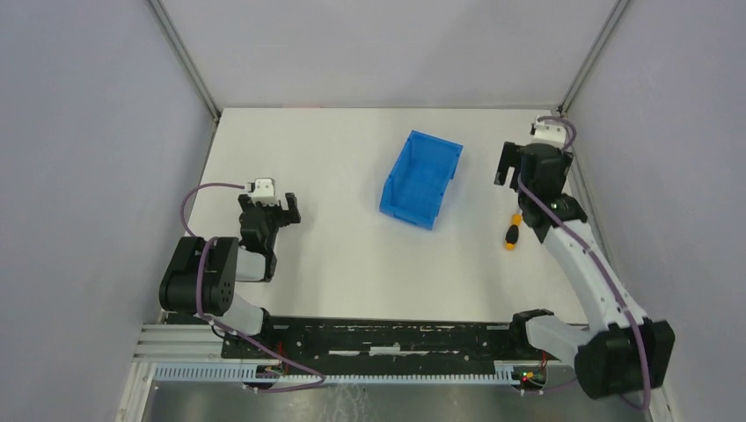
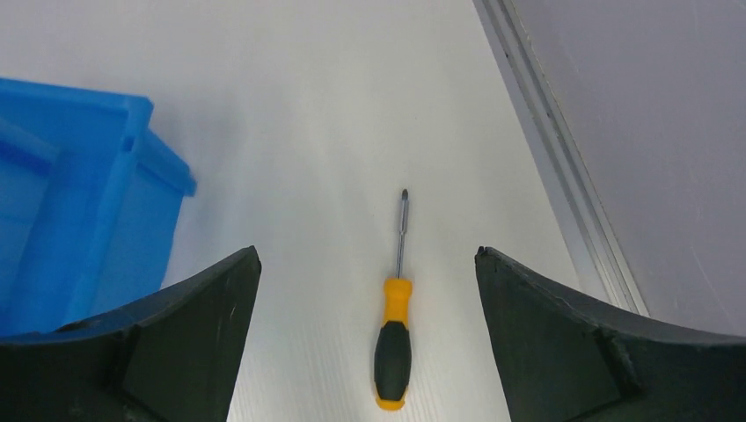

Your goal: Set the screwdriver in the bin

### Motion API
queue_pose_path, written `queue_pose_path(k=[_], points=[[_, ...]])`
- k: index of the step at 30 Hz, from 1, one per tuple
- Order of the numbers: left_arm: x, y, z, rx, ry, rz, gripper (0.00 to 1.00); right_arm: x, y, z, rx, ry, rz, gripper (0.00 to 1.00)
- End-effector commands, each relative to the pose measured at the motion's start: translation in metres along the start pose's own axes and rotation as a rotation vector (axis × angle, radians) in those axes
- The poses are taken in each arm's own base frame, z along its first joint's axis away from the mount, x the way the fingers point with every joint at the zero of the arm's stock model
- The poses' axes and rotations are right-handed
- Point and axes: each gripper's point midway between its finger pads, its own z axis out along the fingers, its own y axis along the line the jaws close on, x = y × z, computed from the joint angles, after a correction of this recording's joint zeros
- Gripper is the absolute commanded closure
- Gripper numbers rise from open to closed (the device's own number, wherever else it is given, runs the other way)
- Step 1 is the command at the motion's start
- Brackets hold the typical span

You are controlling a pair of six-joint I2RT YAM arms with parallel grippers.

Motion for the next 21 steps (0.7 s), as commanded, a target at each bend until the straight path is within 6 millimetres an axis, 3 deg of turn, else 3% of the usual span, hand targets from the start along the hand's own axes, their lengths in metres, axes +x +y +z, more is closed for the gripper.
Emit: queue_pose_path(k=[1, 4, 8, 14, 15, 18, 20, 21], points=[[-0.015, 0.000, 0.004, 0.000, -0.055, -0.019, 0.00, 0.043, 0.002, 0.038, -0.025, 0.296, -0.081, 0.02], [-0.015, 0.000, 0.004, 0.000, -0.053, -0.019, 0.00, 0.075, 0.005, 0.060, -0.021, 0.396, -0.072, 0.02], [-0.015, 0.000, 0.004, 0.001, -0.054, -0.019, 0.00, 0.121, -0.005, 0.075, 0.037, 0.472, -0.040, 0.05], [-0.015, 0.000, 0.004, 0.000, -0.053, -0.019, 0.00, 0.193, -0.004, 0.083, 0.005, 0.610, -0.016, 0.27], [-0.015, 0.000, 0.004, -0.001, -0.055, -0.019, 0.00, 0.200, -0.003, 0.083, -0.005, 0.620, -0.016, 0.35], [-0.015, 0.000, 0.004, 0.000, -0.054, -0.019, 0.00, 0.206, -0.010, 0.083, 0.008, 0.633, -0.006, 0.75], [-0.015, 0.001, 0.004, -0.001, -0.053, -0.019, 0.00, 0.191, -0.011, 0.084, -0.002, 0.621, -0.013, 0.96], [-0.015, 0.000, 0.004, 0.000, -0.054, -0.019, 0.00, 0.177, -0.011, 0.083, -0.009, 0.608, -0.021, 1.00]])
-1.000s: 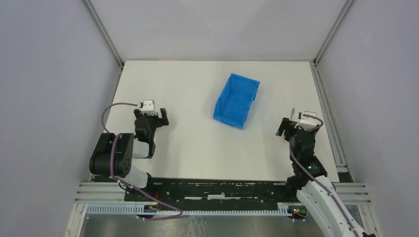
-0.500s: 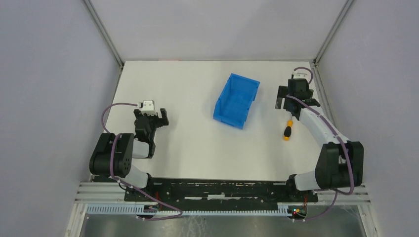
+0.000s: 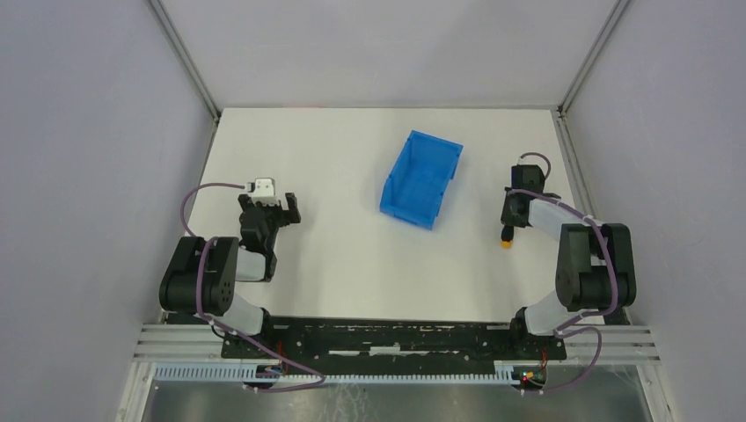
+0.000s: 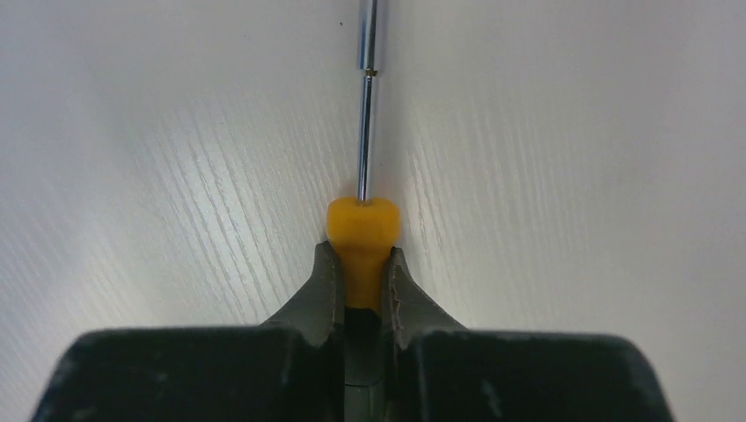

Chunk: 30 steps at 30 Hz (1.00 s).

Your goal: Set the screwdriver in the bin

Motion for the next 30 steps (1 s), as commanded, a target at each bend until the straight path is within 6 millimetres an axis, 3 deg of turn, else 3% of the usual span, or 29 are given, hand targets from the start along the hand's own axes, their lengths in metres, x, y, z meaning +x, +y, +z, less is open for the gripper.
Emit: queue_pose_path(k=[1, 6, 12, 14, 19, 22, 24, 30], points=[[-0.015, 0.000, 0.004, 0.000, -0.054, -0.019, 0.00, -0.021, -0.003, -0.017, -0.018, 0.002, -0.020, 1.00], [-0.015, 0.000, 0.004, 0.000, -0.055, -0.019, 0.00, -0.089, -0.003, -0.084, -0.045, -0.041, -0.056, 1.00], [-0.015, 0.000, 0.004, 0.000, -0.055, -0.019, 0.00, -0.146, 0.033, -0.142, -0.247, -0.229, 0.055, 1.00], [-0.015, 0.000, 0.004, 0.000, -0.054, -0.019, 0.00, -0.157, 0.058, -0.156, -0.313, -0.300, 0.097, 1.00], [-0.016, 0.000, 0.004, 0.000, -0.056, -0.019, 0.00, -0.176, 0.168, -0.202, -0.492, -0.488, 0.093, 1.00], [-0.015, 0.000, 0.004, 0.000, -0.054, -0.019, 0.00, -0.171, 0.215, -0.189, -0.479, -0.447, 0.008, 1.00], [-0.015, 0.000, 0.004, 0.000, -0.054, -0.019, 0.00, -0.161, 0.233, -0.169, -0.425, -0.413, -0.044, 1.00], [-0.015, 0.000, 0.004, 0.000, -0.055, -0.019, 0.00, -0.121, 0.259, -0.110, -0.312, -0.308, -0.148, 1.00]])
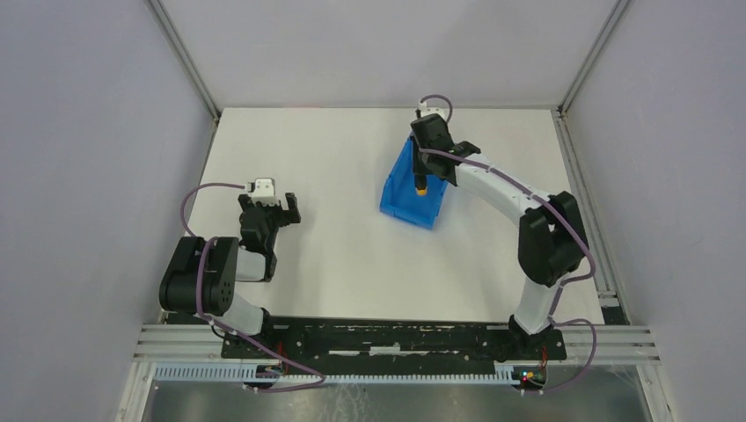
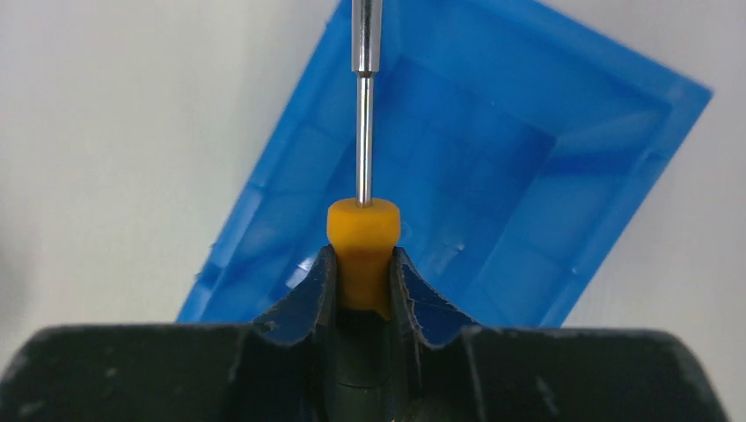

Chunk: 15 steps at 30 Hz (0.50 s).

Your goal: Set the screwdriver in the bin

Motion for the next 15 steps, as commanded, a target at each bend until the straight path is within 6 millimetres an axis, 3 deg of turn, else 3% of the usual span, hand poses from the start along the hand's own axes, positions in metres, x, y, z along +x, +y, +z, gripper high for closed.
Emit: queue_pose_path(k=[1, 3, 5, 9, 12, 15], points=[[-0.015, 0.000, 0.004, -0.001, -0.054, -0.019, 0.00, 0.010, -0.007, 0.020, 0.102, 0.000, -0.014, 1.00], [-0.015, 0.000, 0.004, 0.000, -0.055, -0.019, 0.00, 0.024, -0.002, 0.033, 0.096, 0.029, -0.027, 0.93], [-0.015, 0.000, 0.004, 0.001, -0.055, -0.019, 0.00, 0.037, 0.002, 0.046, 0.097, 0.062, -0.040, 0.70], [-0.015, 0.000, 0.004, 0.000, -0.054, -0.019, 0.00, 0.042, 0.005, 0.060, 0.105, 0.091, -0.049, 0.43], [-0.015, 0.000, 0.004, 0.000, -0.054, -0.018, 0.00, 0.029, 0.007, 0.055, 0.111, 0.071, -0.052, 0.38], [-0.015, 0.000, 0.004, 0.000, -0.054, -0.019, 0.00, 0.000, 0.010, 0.033, 0.090, 0.005, -0.052, 0.38]])
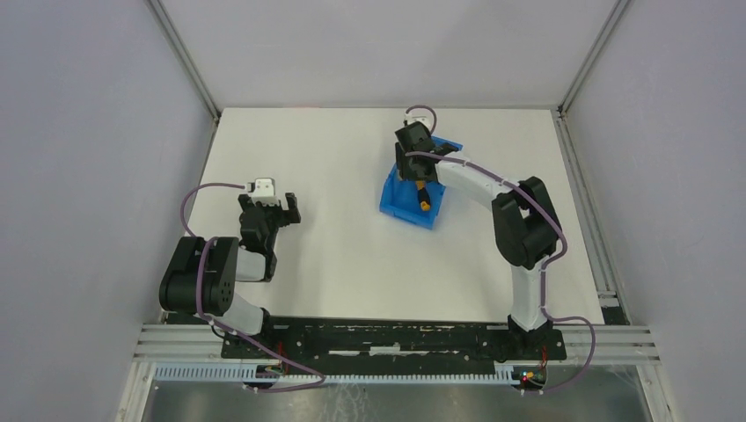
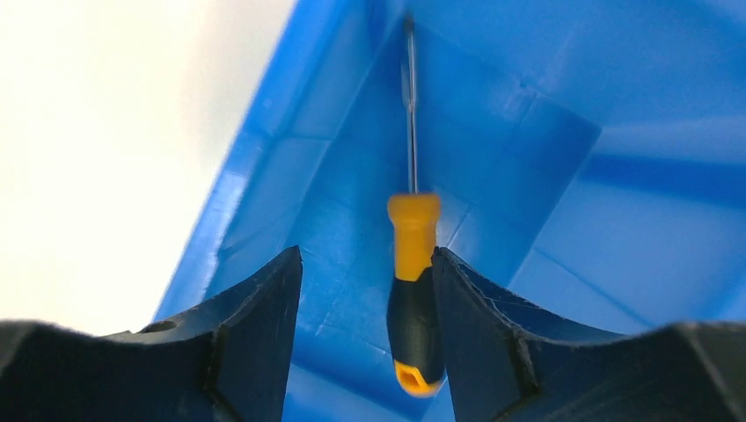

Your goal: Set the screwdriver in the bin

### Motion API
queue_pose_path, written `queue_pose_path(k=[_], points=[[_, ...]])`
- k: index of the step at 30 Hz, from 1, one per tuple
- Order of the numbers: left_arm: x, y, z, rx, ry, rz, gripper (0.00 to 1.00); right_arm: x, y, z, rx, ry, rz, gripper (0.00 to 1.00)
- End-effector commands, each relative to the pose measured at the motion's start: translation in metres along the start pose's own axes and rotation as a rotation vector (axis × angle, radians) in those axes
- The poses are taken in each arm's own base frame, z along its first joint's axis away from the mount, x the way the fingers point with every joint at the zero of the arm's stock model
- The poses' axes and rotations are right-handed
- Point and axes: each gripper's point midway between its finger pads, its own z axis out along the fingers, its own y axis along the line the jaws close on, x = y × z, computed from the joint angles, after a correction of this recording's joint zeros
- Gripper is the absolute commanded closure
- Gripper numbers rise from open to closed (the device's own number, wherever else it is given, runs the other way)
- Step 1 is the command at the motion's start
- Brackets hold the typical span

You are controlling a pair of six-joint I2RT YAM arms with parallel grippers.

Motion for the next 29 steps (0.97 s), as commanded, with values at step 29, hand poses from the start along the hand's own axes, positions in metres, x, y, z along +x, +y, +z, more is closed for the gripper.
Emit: queue_pose_path(k=[29], points=[[-0.015, 0.000, 0.004, 0.001, -0.055, -0.019, 0.00, 0.120, -0.201, -0.153, 0.341, -0.576, 0.064, 0.02]])
